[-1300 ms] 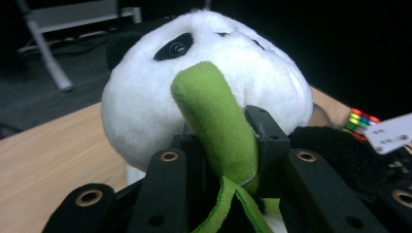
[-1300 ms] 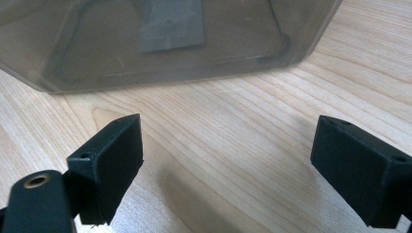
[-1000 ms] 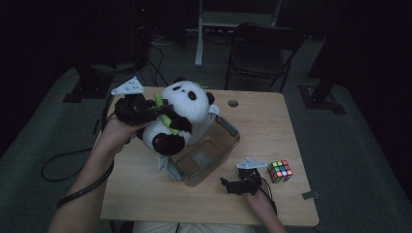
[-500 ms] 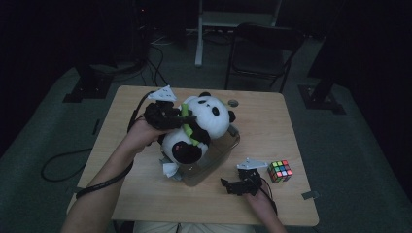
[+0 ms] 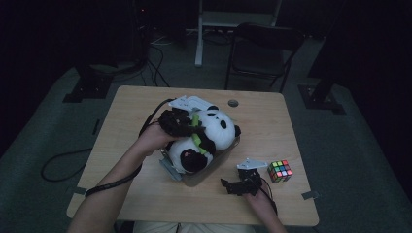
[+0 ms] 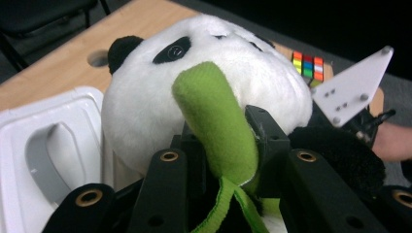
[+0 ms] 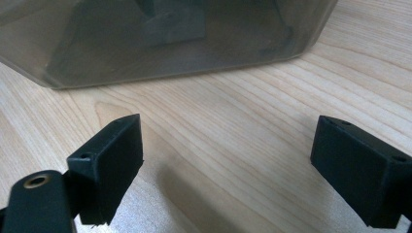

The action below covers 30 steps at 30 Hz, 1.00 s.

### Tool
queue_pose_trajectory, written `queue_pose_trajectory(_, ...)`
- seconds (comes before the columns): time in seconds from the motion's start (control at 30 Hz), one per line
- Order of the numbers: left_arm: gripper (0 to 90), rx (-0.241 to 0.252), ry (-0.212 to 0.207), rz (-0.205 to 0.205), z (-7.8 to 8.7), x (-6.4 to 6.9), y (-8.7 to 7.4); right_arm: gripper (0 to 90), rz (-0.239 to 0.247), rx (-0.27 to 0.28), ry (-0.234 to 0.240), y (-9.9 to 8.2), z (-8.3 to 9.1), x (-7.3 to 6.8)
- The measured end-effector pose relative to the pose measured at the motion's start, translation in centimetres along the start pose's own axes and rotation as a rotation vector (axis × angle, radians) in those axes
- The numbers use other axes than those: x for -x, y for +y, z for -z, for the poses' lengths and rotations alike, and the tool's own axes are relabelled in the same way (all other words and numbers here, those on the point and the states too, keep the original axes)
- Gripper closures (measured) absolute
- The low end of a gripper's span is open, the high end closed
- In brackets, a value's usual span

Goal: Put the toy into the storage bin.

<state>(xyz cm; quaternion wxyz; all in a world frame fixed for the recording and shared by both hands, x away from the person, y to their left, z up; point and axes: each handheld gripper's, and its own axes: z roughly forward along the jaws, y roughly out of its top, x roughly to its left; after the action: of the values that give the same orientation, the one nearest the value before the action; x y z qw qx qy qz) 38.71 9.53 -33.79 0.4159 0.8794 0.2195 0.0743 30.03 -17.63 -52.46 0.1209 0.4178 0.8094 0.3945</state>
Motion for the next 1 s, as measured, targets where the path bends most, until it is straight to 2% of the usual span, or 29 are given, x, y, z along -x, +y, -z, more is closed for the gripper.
queue_pose_trajectory(0.07, 72.5, -0.022, 0.006, 0.009, -0.6, -0.1, -0.3, 11.5, -0.001, 0.002, 0.004, 0.0, 0.0, 0.0)
queue_pose_trajectory(0.13, 72.4, -0.022, -0.018, 0.038, -0.9, -0.3, -0.7, 11.5, 0.0, 0.001, 0.005, 0.0, 0.0, 0.0)
queue_pose_trajectory(0.3, 71.4, -0.019, 0.009, 0.066, -0.9, -0.7, -1.4, 11.5, -0.002, -0.001, 0.008, 0.0, 0.0, 0.0)
queue_pose_trajectory(0.47, 67.1, -0.004, 0.004, 0.106, -0.9, -1.4, -2.3, 11.5, -0.004, -0.001, 0.01, 0.0, 0.0, 0.0)
queue_pose_trajectory(0.53, 63.5, -0.004, 0.002, 0.103, -0.8, -1.4, -2.3, 11.5, -0.004, -0.002, 0.011, 0.1, 0.0, 0.0)
queue_pose_trajectory(0.57, 63.5, -0.006, 0.017, 0.089, -0.7, -1.2, -2.2, 11.5, -0.004, 0.0, 0.012, 0.1, 0.1, 0.0)
queue_pose_trajectory(0.6, 55.8, -0.007, 0.018, 0.089, -0.6, -1.2, -2.2, 11.5, 0.0, -0.008, 0.01, 0.2, 0.2, -0.1)
queue_pose_trajectory(0.67, 51.3, -0.003, 0.02, 0.085, -0.2, -1.1, -2.1, 11.5, -0.002, -0.009, 0.009, 0.3, 0.4, -0.1)
queue_pose_trajectory(0.77, 49.6, 0.022, 0.02, 0.083, 0.7, -0.8, -2.0, 11.5, -0.018, 0.019, -0.001, 0.7, 1.1, 0.0)
queue_pose_trajectory(0.83, 47.0, 0.039, 0.005, 0.086, 1.4, -0.6, -2.0, 11.5, -0.02, 0.036, -0.012, 0.9, 1.4, 0.0)
queue_pose_trajectory(0.87, 44.1, 0.046, 0.006, 0.088, 1.7, -0.5, -2.0, 11.5, -0.017, 0.039, -0.014, 1.0, 1.6, -0.1)
queue_pose_trajectory(0.93, 43.9, 0.046, 0.017, 0.081, 2.3, -0.5, -2.3, 11.5, -0.021, 0.043, -0.022, 1.1, 1.7, -0.2)
queue_pose_trajectory(1.0, 40.1, 0.052, 0.027, 0.083, 3.1, -0.7, -2.8, 11.5, -0.018, 0.048, -0.012, 1.3, 2.0, -0.4)
